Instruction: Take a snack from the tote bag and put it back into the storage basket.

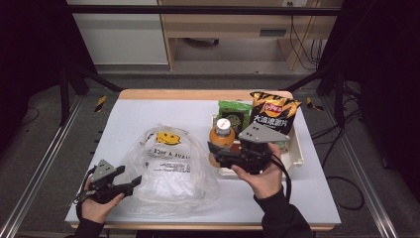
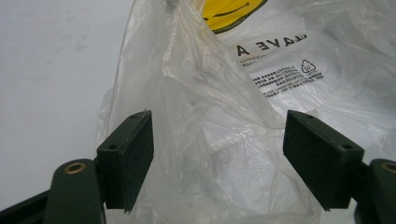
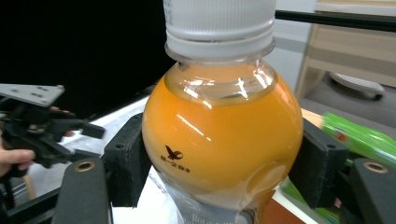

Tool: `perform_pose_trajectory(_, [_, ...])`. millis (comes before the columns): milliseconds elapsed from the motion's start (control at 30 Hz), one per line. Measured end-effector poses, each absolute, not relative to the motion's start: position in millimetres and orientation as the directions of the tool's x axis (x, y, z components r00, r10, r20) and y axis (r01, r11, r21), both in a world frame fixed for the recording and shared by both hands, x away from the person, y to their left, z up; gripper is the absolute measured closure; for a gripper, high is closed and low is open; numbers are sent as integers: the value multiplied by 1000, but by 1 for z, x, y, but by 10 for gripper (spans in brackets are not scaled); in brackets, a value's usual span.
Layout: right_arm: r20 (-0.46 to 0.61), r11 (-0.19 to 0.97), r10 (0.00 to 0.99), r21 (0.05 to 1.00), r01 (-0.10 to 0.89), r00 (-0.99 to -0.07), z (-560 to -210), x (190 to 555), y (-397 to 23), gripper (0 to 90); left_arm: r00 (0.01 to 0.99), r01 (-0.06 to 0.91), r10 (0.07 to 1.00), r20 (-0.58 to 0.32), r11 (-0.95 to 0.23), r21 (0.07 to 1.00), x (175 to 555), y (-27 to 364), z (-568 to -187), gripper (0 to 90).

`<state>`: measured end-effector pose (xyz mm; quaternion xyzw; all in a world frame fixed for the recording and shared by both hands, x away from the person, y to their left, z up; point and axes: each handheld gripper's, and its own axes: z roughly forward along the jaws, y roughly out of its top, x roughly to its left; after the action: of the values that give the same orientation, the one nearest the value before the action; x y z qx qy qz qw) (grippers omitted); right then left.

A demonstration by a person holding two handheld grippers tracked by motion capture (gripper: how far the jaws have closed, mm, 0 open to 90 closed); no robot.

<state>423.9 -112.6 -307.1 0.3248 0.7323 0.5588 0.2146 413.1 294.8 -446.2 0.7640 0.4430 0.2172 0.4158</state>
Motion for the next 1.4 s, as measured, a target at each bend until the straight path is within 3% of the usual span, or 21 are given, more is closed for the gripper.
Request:
perform_pose_trajectory(600, [87, 110, 834, 941, 319, -544, -352, 433, -188, 308, 516, 477, 856, -29, -260, 840, 411, 293, -443, 244])
perform_pose_trajectory(1400, [82, 67, 906, 940, 334, -415, -359, 443, -248, 307, 515, 473, 857, -30, -255, 843, 411, 293, -442, 244])
